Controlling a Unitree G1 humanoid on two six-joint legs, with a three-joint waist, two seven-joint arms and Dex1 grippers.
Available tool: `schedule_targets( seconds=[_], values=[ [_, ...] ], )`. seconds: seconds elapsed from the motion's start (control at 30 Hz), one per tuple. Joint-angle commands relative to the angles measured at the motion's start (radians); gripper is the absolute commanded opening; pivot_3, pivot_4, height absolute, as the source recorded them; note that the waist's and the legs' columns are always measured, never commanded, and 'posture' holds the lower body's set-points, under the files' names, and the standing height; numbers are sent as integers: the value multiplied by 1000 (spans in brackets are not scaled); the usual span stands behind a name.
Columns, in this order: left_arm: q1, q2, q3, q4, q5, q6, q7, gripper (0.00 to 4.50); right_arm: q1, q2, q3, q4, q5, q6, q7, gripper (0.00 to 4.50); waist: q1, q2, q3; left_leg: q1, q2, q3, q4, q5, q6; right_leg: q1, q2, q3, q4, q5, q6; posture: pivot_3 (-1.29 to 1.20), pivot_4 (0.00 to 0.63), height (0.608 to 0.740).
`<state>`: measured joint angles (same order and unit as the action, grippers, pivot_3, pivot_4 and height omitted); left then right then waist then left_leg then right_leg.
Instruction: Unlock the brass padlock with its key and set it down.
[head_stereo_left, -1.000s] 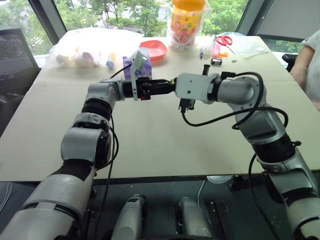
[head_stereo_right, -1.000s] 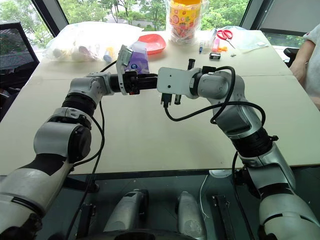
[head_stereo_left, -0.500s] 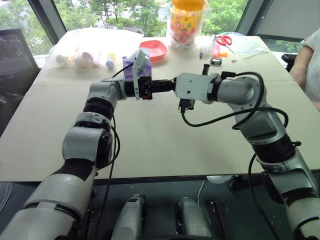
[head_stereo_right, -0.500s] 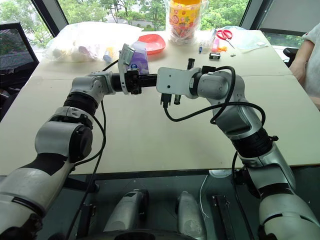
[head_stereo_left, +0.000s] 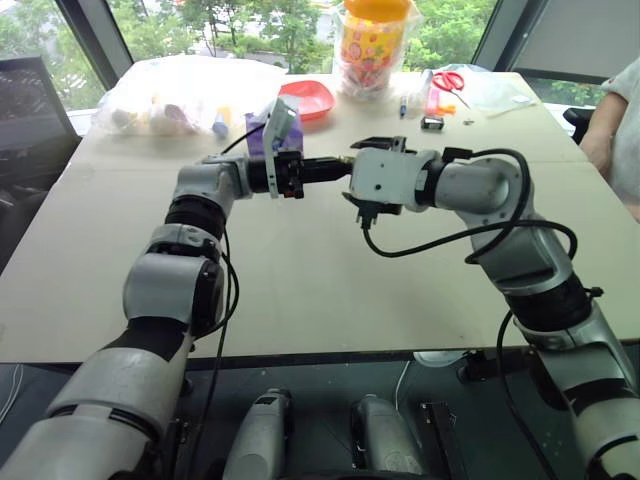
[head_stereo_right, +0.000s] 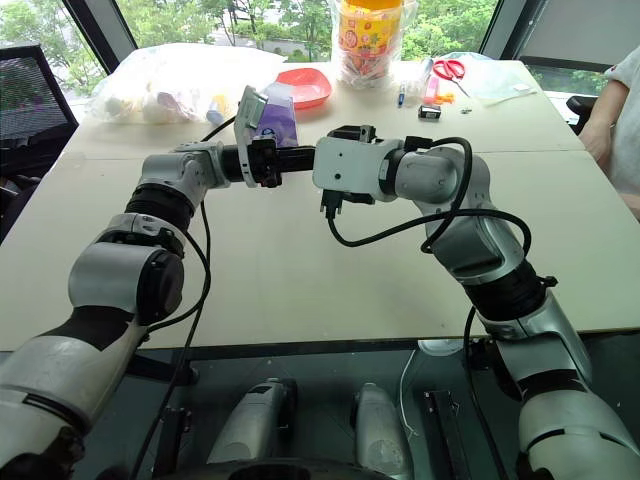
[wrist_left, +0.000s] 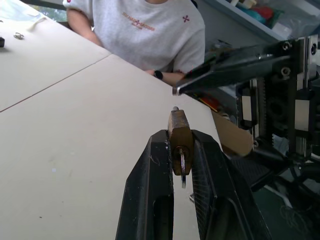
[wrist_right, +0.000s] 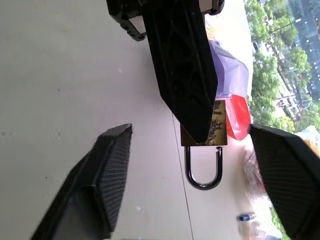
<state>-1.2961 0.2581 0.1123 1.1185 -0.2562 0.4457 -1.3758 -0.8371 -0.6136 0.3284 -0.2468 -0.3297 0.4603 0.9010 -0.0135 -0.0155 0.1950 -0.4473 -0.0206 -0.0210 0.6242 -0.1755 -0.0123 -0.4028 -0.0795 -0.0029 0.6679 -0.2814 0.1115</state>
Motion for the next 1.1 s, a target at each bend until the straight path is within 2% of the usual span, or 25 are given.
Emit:
schedule_targets(
  seconds=[0.03, 0.1, 0.17, 0.2, 0.33, 0.4, 0.43, 0.53, 0.67, 1.1],
  values=[
    [-15, 16, 9, -16, -9, -15, -13, 0, 14, -43, -45, -71, -6, 23, 6, 4399, 1, 0, 0, 0, 0, 0, 0, 0, 0, 0, 0, 0, 0, 0, 0, 0, 150, 740],
    [-5, 26, -2, -17, 3, -31, -18, 0, 56, -78, -82, -137, 8, 71, 22, 4399, 3, 0, 0, 0, 0, 0, 0, 0, 0, 0, 0, 0, 0, 0, 0, 0, 150, 740],
    [3, 36, -10, -15, 16, -52, -23, 0, 103, -84, -150, -225, 66, 158, 41, 3817, 1, 0, 0, -1, 0, 0, 0, 0, 0, 0, 0, 0, 0, 0, 0, 0, 150, 740],
    [5, 41, -13, -14, 19, -57, -27, 0, 126, -45, -212, -285, 120, 262, 39, 3548, 2, 0, 0, -1, 0, 0, 0, 0, 0, 0, 0, 0, -1, 0, 0, 0, 150, 740],
    [3, 45, -16, -19, 13, -52, -62, 0, 153, 131, -358, -446, 291, 628, 0, 1498, -1, 0, 0, 0, 2, -1, 0, 0, 0, 0, 0, 0, 0, 0, 0, 0, 150, 740],
    [1, 42, -19, -34, 4, -30, -103, 0, 156, 211, -365, -496, 343, 757, -39, 383, 0, 0, 0, 0, 3, -2, 0, 0, 0, 0, 1, 0, 1, 0, 0, 0, 150, 740],
    [0, 41, -22, -41, 2, -20, -124, 0, 155, 243, -365, -506, 357, 791, -66, 70, 0, 0, 0, 0, 3, -2, 1, 0, 0, 0, 0, 0, 1, 0, 0, 0, 150, 740],
    [2, 40, -33, -59, 4, -5, -180, 0, 141, 272, -351, -498, 383, 821, -131, 70, 2, 0, 0, 0, 2, -3, 2, 0, 0, 0, 0, 0, 1, 0, -1, 0, 150, 740],
    [11, 48, -53, -103, -8, 28, -235, 0, 126, 254, -342, -446, 400, 786, -205, 70, 3, 0, 0, -2, 2, -3, 3, -1, 1, 1, -1, 0, 1, 0, -1, 0, 150, 740],
    [57, 85, -116, -240, -102, 108, -239, 0, 115, 187, -324, -366, 488, 710, -298, 70, -2, 0, 0, -1, 2, -3, 2, -1, 1, 0, -1, 0, 1, 0, 0, 0, 150, 740]
  ],
)
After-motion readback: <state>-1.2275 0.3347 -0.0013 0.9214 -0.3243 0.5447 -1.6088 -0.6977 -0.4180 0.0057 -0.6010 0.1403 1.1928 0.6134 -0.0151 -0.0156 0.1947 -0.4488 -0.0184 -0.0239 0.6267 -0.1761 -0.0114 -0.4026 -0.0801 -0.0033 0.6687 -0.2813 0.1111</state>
